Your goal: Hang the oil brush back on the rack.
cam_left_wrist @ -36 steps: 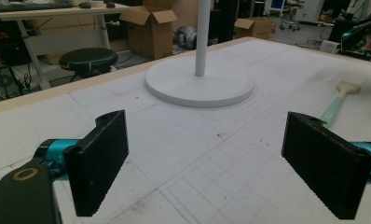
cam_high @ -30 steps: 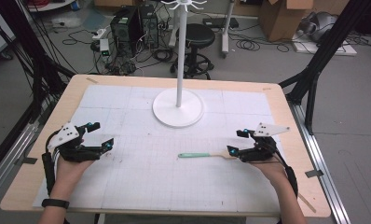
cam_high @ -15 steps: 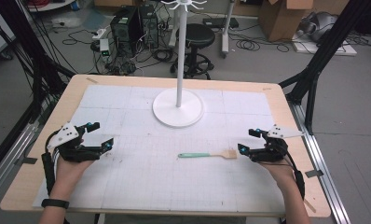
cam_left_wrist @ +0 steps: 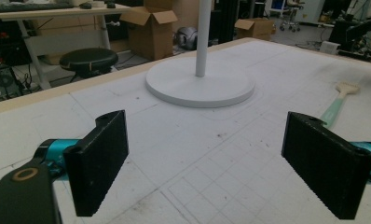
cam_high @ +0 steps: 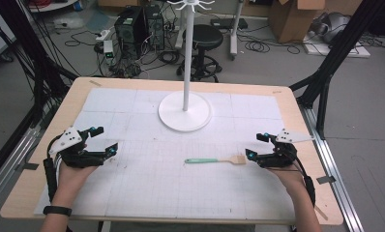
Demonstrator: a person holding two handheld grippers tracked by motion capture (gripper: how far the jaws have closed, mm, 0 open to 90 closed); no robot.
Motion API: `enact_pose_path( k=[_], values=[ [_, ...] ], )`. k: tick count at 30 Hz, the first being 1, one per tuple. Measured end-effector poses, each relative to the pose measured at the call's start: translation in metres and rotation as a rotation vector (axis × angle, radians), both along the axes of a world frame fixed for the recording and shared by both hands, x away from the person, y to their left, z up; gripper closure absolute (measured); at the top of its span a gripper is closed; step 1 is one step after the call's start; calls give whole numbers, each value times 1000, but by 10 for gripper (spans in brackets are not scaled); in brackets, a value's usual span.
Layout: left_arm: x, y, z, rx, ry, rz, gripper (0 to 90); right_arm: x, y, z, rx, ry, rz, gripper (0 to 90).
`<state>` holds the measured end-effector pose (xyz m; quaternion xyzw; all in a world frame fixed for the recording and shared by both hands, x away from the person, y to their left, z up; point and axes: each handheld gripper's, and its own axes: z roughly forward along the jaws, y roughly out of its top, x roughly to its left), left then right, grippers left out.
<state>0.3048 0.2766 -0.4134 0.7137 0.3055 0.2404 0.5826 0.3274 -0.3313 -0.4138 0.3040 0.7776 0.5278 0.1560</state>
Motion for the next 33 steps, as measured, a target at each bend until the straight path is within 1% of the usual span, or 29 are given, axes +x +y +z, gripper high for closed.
enact_pose_path(
  k=[4, 8, 13, 17, 20, 21, 25, 27, 29, 33],
  values=[
    [0, -1, 0, 1, -2, 0, 152, 3, 5, 2, -14, 11, 23, 164],
    [0, 0, 0, 0, 0, -1, 152, 6, 17, 5, -45, -7, 63, 170],
    [0, 0, 0, -3, -1, -2, 152, 12, 34, 5, -80, 15, 114, 173],
    [0, 0, 0, -2, 0, -2, 152, 15, 49, 4, -123, 30, 160, 175],
    [0, 0, 0, 1, 1, -3, 152, 18, 58, 2, -152, 39, 179, 175],
    [0, 0, 0, 0, 0, -3, 152, 19, 61, 1, -160, 49, 188, 175],
    [0, 0, 0, -3, 1, -3, 152, 22, 70, -4, -193, 64, 202, 176],
    [0, 0, 0, 0, 1, -3, 152, 23, 73, -6, -208, 65, 212, 201],
    [0, 0, 0, 0, 0, -4, 152, 24, 77, -9, -221, 75, 222, 209],
    [0, -1, 0, 0, 2, -5, 152, 25, 84, -14, -250, 90, 255, 252]
  ],
)
